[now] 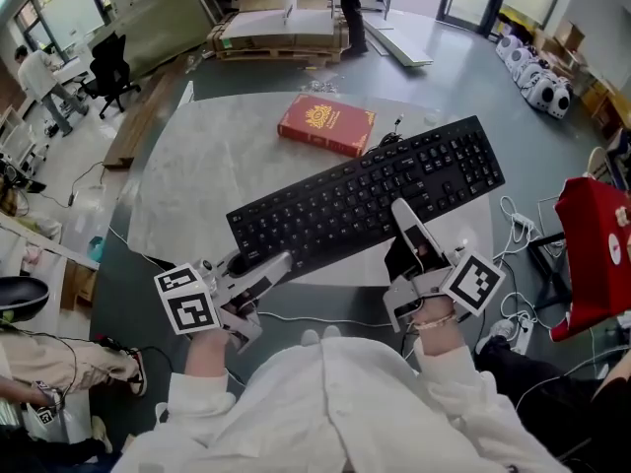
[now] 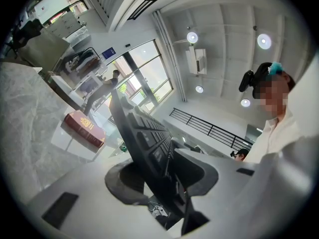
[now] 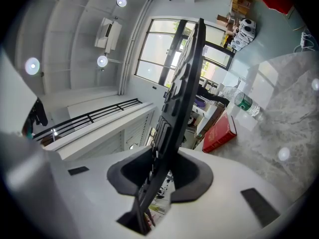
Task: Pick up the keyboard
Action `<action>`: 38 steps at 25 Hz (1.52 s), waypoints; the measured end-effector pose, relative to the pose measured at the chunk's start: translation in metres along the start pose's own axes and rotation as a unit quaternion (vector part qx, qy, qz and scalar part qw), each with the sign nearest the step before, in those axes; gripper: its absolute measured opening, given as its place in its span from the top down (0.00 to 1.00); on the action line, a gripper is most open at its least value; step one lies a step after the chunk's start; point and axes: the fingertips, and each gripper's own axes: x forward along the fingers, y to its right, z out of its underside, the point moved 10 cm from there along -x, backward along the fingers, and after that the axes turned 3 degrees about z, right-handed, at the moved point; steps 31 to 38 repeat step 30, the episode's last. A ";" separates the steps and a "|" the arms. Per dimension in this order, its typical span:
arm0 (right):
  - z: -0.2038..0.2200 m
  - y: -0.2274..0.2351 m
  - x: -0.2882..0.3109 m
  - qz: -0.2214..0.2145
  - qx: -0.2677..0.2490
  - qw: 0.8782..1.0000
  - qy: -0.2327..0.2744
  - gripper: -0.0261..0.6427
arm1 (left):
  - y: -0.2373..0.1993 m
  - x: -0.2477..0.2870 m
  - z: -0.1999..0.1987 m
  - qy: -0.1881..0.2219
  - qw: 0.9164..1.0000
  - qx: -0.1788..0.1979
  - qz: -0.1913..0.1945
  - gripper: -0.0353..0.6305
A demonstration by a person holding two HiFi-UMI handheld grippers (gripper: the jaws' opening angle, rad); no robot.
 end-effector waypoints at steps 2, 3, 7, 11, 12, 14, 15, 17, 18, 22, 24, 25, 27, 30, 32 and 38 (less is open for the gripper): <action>0.000 0.002 0.001 0.002 -0.001 1.000 0.000 0.78 | -0.003 0.001 0.000 0.000 1.000 0.000 0.001 0.71; 0.000 0.002 0.002 0.002 -0.001 1.000 0.001 0.78 | -0.004 0.001 -0.001 0.000 1.000 -0.001 0.002 0.71; 0.002 0.001 0.000 0.005 -0.011 1.000 -0.002 0.78 | -0.004 -0.001 0.000 0.000 1.000 -0.004 0.002 0.71; -0.004 0.004 0.002 0.008 -0.027 1.000 -0.013 0.78 | -0.007 0.000 0.001 0.004 1.000 -0.005 0.004 0.71; -0.005 0.004 0.002 0.009 -0.031 0.999 -0.016 0.78 | -0.007 0.001 0.001 0.006 1.000 -0.005 0.004 0.71; -0.009 0.006 0.002 0.011 -0.039 0.999 -0.021 0.78 | -0.010 0.005 0.001 0.008 1.000 -0.006 0.008 0.71; -0.010 0.007 0.003 0.010 -0.040 0.999 -0.022 0.78 | -0.012 0.007 0.002 0.009 1.000 -0.006 0.009 0.71; -0.010 0.007 0.006 0.004 -0.039 0.999 -0.025 0.78 | -0.014 0.008 0.003 0.009 1.000 -0.007 0.010 0.71; -0.009 0.007 0.007 0.001 -0.038 0.999 -0.027 0.78 | -0.015 0.007 0.004 0.009 1.000 -0.008 0.010 0.71; -0.009 0.008 0.007 0.006 -0.041 0.998 -0.036 0.78 | -0.015 0.007 0.009 0.013 1.000 -0.013 0.009 0.71; -0.009 0.006 0.008 0.004 -0.048 0.998 -0.037 0.78 | -0.017 0.006 0.010 0.017 1.000 -0.015 0.012 0.71; -0.008 0.005 0.010 0.000 -0.052 0.998 -0.037 0.78 | -0.018 0.005 0.010 0.018 1.000 -0.015 0.013 0.71; -0.006 0.002 0.013 -0.008 -0.058 0.998 -0.037 0.78 | -0.020 0.001 0.010 0.019 1.000 -0.013 0.015 0.71; -0.002 0.000 0.015 -0.015 -0.054 0.998 -0.037 0.78 | -0.021 -0.003 0.010 0.018 1.000 -0.011 0.014 0.71; -0.002 0.000 0.015 -0.015 -0.054 0.998 -0.037 0.78 | -0.021 -0.003 0.010 0.018 1.000 -0.011 0.014 0.71; -0.002 0.000 0.015 -0.015 -0.054 0.998 -0.037 0.78 | -0.021 -0.003 0.010 0.018 1.000 -0.011 0.014 0.71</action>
